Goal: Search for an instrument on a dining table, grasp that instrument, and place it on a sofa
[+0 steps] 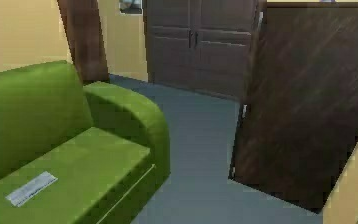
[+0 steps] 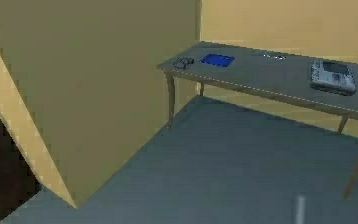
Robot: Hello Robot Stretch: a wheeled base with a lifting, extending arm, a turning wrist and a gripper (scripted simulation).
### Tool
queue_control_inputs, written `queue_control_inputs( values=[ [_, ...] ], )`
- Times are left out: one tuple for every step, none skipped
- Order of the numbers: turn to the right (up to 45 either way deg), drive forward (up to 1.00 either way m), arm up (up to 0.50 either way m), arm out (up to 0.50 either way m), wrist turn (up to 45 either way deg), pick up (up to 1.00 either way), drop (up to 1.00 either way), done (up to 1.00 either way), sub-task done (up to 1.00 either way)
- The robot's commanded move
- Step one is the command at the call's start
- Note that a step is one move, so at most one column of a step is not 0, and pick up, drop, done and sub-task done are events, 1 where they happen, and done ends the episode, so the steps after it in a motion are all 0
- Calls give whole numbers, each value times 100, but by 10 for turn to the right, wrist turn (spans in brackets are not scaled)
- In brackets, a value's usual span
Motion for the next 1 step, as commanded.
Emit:
queue_control_inputs(
  values=[
    [450,0,0,0,0,0,0,0,0]
  ],
)
